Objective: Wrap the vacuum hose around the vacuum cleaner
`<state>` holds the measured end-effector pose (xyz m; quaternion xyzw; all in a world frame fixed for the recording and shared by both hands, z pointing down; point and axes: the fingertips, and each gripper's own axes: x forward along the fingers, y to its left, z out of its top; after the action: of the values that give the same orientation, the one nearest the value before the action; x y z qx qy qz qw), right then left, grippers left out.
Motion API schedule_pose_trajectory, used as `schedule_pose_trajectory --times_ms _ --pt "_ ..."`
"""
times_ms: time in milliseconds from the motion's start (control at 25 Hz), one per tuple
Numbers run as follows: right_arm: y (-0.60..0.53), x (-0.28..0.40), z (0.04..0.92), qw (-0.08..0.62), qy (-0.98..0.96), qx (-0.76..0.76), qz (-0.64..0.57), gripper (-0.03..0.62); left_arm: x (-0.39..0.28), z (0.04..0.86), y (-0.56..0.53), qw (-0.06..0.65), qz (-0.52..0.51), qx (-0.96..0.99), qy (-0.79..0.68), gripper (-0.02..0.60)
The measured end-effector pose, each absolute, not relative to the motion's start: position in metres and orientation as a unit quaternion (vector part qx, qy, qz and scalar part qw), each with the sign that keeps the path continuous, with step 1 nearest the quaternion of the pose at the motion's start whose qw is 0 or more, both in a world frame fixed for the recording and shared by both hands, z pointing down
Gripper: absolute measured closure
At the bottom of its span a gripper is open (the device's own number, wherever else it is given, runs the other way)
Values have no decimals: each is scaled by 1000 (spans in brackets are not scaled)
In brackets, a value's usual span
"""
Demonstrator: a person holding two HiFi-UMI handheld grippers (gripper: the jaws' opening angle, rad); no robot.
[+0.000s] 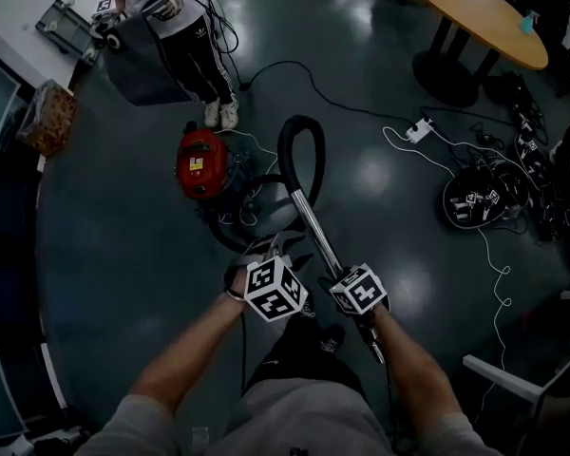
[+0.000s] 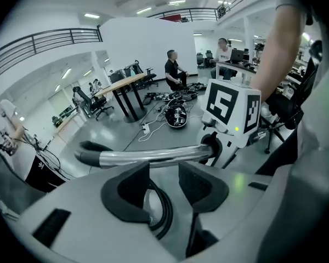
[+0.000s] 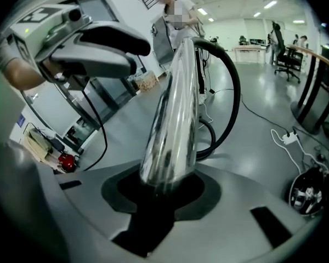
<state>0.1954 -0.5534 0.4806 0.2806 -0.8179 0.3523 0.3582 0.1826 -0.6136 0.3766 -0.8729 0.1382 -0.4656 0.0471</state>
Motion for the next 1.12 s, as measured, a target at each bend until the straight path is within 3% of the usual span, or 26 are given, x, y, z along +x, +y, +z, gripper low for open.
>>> schedule_pose_trajectory --times_ms 400,520,1120 --pt "-601 206 512 465 -814 222 268 482 178 415 -678 55 -474 -872 111 419" --pt "-608 214 522 495 -811 201 239 485 174 428 -690 45 -477 -868 128 367" --pt "-651 318 580 595 -801 39 51 493 228 518 -688 -107 -504 -829 218 360"
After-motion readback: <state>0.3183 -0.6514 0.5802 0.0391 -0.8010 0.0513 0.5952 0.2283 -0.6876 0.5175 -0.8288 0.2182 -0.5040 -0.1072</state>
